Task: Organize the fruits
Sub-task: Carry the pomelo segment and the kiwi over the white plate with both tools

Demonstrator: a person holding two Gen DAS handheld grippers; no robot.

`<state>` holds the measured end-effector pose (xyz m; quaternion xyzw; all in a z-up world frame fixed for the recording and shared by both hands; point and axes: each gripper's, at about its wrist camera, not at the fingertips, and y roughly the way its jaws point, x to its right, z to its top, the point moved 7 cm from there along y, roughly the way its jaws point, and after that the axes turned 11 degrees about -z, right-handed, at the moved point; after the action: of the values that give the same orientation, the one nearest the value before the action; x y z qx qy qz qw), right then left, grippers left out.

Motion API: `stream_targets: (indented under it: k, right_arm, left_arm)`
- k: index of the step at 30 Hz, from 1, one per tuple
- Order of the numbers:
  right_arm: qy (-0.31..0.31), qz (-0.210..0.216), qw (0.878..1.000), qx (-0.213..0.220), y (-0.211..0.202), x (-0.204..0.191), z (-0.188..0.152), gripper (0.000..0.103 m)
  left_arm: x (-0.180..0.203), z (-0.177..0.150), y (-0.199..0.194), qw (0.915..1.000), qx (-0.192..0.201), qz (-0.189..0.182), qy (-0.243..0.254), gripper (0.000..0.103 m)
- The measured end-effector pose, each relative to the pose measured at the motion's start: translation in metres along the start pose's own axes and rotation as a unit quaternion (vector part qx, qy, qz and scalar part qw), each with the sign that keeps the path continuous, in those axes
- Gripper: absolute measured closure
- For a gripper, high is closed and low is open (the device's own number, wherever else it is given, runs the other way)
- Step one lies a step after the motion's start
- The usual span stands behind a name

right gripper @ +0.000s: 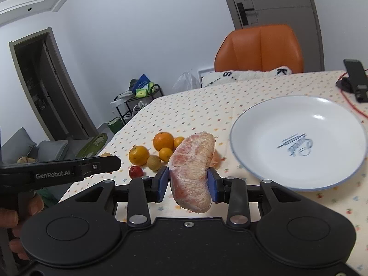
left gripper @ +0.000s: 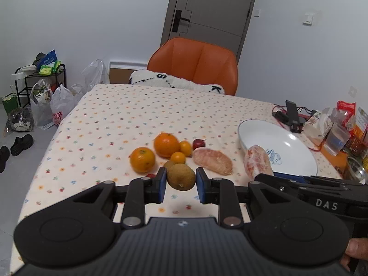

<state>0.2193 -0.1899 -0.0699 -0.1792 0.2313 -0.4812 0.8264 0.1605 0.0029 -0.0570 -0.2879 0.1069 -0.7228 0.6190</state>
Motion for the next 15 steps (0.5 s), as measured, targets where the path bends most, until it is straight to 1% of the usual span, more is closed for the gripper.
stream_targets:
  k: [8, 15]
  right_arm:
    - [0.014, -0.021, 0.999, 0.02, -0.02, 0.03, 0.007, 0.069]
    - [0.036, -0.032, 0.998, 0.033, -0.027, 0.056, 0.009, 0.069]
  left_arm:
    - [0.03, 0.004, 0.013, 0.9998, 0.001, -0.018, 0.013, 0.077]
    - [0.05, 0.006, 0.027, 0.9993, -0.005, -0.023, 0.028, 0.077]
